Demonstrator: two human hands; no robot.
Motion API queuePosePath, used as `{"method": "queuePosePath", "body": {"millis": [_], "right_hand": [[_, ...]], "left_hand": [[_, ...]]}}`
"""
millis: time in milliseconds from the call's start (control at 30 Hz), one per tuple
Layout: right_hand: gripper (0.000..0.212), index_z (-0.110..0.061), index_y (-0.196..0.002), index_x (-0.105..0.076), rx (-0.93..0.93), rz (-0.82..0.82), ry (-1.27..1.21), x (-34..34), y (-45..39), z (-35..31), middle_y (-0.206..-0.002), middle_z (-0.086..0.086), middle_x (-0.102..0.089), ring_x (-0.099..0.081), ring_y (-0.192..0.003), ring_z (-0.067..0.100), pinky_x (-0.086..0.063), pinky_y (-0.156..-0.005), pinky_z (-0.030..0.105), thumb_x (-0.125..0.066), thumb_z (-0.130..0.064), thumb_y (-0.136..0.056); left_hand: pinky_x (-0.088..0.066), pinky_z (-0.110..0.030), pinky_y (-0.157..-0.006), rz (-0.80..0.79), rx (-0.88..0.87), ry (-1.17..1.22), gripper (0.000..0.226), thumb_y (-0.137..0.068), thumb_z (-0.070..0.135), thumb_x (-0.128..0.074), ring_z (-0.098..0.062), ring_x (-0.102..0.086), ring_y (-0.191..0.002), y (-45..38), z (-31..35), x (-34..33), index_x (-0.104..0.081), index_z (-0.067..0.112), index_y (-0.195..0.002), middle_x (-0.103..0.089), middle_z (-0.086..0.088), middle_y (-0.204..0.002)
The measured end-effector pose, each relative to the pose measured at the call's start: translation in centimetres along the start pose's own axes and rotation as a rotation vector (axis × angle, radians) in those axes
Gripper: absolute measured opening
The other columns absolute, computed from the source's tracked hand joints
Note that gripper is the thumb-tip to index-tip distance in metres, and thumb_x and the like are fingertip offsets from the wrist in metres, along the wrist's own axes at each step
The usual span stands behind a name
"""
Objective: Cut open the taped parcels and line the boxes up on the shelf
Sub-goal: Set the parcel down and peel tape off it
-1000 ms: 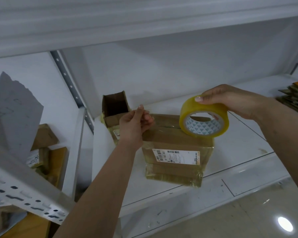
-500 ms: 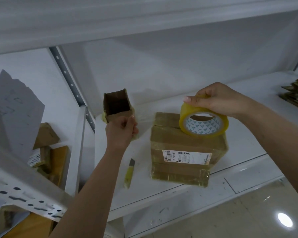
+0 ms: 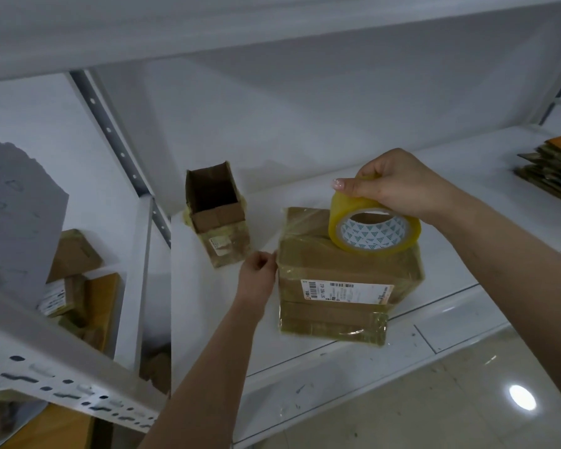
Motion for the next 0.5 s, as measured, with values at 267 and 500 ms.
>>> {"method": "queuePosePath", "body": {"millis": [267, 500], "right_hand": [[0.059, -0.001, -0.078, -0.073, -0.029, 0.014, -0.017, -0.1, 0.2, 0.4, -0.065, 0.008, -0.071, -0.070, -0.059, 0.019, -0.054, -0.059, 0.029, -0.074, -0.060, -0.073], [0.059, 0.012, -0.072, -0.065, -0.015, -0.017, -0.021, -2.0, 0.4, 0.5, -0.053, 0.011, -0.058, -0.058, -0.047, 0.014, -0.042, -0.046, 0.016, -0.076, -0.046, -0.079]], "left_hand": [[-0.045, -0.024, -0.065, -0.066, 0.136, 0.236, 0.015, -0.101, 0.030, -0.047, -0.016, -0.060, -0.080, 1.0, -2.1, -2.0, -0.056, 0.019, -0.100, -0.065, -0.005, -0.093], [-0.039, -0.020, -0.054, -0.082, 0.194, 0.299, 0.018, -0.099, 0.018, -0.050, -0.004, -0.052, -0.060, 2.1, -4.7, -1.5, -0.060, 0.020, -0.085, -0.056, -0.001, -0.076]]}}
Point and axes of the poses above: each hand's wrist, its own y-axis away from the middle knuckle, its own x-axis out of the back of the hand, z = x × y, the point moved 6 cm from there along -y, towards the middle knuckle
